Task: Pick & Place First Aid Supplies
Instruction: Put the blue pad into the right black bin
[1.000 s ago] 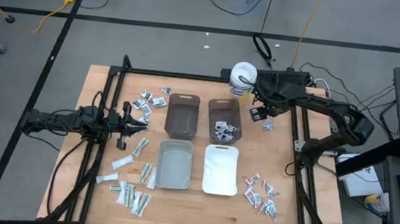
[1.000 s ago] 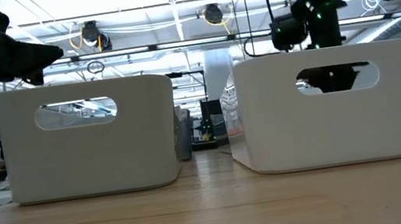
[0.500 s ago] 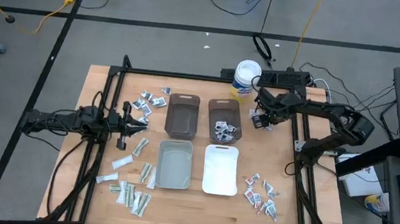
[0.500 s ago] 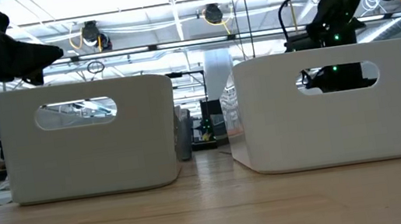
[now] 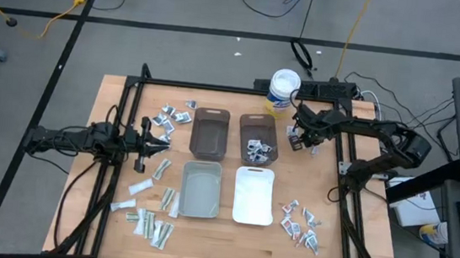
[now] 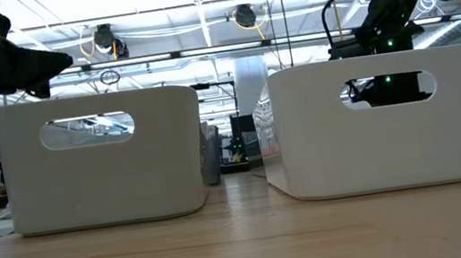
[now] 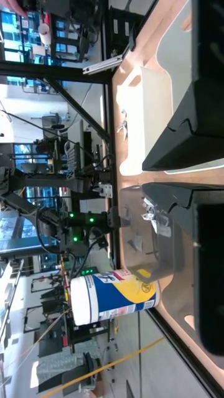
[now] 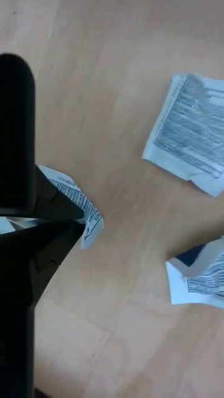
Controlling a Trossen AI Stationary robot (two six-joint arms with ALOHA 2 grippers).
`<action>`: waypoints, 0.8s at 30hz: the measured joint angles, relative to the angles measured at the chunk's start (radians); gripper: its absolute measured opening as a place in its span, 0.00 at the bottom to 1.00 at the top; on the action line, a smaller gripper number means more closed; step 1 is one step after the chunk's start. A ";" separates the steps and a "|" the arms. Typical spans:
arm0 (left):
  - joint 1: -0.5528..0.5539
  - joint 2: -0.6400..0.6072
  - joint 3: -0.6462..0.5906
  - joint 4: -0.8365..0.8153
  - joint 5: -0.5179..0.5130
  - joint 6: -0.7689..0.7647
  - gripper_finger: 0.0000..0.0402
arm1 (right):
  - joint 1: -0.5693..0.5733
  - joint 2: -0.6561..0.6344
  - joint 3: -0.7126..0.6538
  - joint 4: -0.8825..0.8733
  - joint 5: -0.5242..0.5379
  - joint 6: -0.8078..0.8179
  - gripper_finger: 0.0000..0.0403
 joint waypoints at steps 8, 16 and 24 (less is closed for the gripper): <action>0.000 0.000 0.000 0.000 0.000 0.000 0.12 | 0.001 -0.006 0.035 -0.083 0.002 -0.015 0.00; 0.000 0.000 0.000 0.000 0.000 0.000 0.12 | 0.002 -0.074 0.180 -0.289 0.000 -0.100 0.00; 0.000 0.000 0.000 0.000 0.000 0.000 0.12 | 0.026 -0.113 0.332 -0.531 0.006 -0.173 0.00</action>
